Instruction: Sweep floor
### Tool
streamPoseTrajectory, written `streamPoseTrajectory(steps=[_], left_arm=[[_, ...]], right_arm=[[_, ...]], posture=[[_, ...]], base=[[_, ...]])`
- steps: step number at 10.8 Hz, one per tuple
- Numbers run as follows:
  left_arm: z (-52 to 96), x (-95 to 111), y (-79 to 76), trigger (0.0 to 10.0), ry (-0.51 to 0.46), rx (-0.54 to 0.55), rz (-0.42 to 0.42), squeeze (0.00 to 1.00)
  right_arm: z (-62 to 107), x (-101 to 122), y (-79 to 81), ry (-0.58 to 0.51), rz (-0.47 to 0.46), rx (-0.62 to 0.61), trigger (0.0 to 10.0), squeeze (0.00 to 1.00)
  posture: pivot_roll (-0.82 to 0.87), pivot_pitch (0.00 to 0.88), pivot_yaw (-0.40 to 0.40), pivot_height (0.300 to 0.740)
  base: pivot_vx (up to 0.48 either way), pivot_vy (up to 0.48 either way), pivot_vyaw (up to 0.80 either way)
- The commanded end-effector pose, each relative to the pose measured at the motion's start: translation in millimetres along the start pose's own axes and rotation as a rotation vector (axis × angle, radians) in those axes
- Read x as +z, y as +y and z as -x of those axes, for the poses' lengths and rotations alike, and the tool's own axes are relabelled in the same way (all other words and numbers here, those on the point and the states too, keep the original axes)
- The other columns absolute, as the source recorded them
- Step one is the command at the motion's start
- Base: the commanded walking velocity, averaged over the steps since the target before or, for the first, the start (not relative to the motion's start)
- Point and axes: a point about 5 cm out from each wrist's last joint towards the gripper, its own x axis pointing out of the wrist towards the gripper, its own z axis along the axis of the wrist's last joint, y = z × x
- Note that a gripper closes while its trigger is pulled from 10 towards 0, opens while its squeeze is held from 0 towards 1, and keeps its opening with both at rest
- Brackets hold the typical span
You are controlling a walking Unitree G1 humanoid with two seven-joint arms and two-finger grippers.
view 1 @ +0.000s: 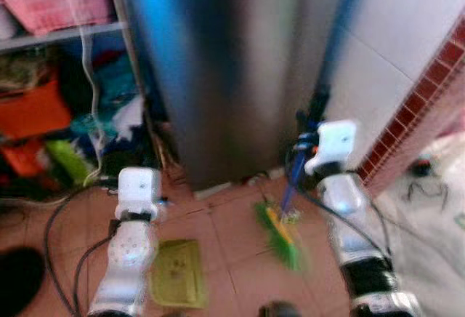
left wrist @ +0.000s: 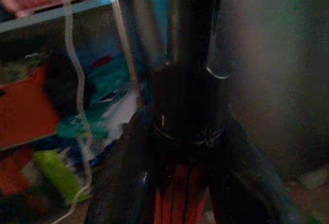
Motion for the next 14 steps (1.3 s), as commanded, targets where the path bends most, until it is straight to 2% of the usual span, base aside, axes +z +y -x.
streamPoseTrajectory(steps=[1,4,9,12,14], left_arm=[[-2.4,7.6,9.6,10.0,-0.041,0.032,0.005,0.00],[-0.8,7.2,11.3,10.0,-0.036,0.046,0.006,0.00],[3.6,9.3,15.3,10.0,-0.049,0.066,0.000,0.00],[2.9,10.0,25.5,10.0,-0.065,0.146,-0.069,0.00],[-4.3,16.1,24.2,10.0,-0.122,0.156,-0.102,0.00]], right_arm=[[-15.1,31.8,4.5,-0.131,0.021,0.017,10.0,0.00],[-21.4,44.6,4.1,-0.174,0.013,0.016,10.0,0.00],[-23.4,45.8,9.5,-0.172,0.010,0.035,10.0,0.00],[-23.5,42.2,20.8,-0.162,0.017,0.067,10.0,0.00],[-20.1,44.1,30.7,-0.166,0.006,0.098,10.0,0.00]], posture=[[-0.02,0.000,0.006,0.740],[-0.02,0.000,0.000,0.740],[0.00,0.000,-0.007,0.740],[0.00,0.000,-0.015,0.740],[-0.01,0.000,-0.022,0.740]], base=[[0.386,0.281,0.00],[0.358,0.273,0.00],[0.000,0.000,0.00],[0.000,0.000,0.00],[0.000,0.000,0.00]])
